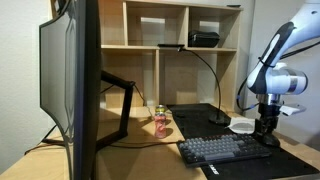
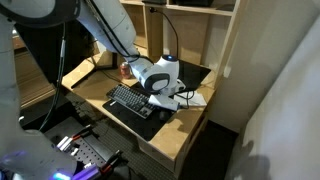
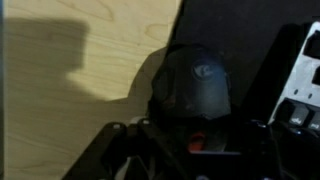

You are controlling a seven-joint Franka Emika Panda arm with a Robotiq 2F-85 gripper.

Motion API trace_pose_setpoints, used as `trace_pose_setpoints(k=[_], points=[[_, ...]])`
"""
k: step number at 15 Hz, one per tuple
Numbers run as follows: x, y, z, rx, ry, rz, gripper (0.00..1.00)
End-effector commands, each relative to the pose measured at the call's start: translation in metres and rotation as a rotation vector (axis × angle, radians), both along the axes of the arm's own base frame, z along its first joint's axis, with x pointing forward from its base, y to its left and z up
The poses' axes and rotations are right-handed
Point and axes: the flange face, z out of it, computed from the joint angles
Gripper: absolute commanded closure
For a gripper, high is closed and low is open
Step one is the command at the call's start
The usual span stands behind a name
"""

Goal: Take the white plain paper and put it near the mouse, then pick up the mouse and place it on the plain paper

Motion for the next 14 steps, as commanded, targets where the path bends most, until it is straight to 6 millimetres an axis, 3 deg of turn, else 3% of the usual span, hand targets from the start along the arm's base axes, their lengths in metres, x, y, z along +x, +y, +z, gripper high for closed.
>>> trace_pose_setpoints(k=[1,4,9,14], points=[[-0.037,-0.022,0.047,-0.051,0.083,0.068,0.57],[-0.058,-0.033,0.078,-0.014,0.192,0.179,0.57],[-0.077,-0.029,0.105,0.062,0.339,0.346,0.57],[-0.059,-0.03,0.124,0.082,0.138,0.188,0.57]])
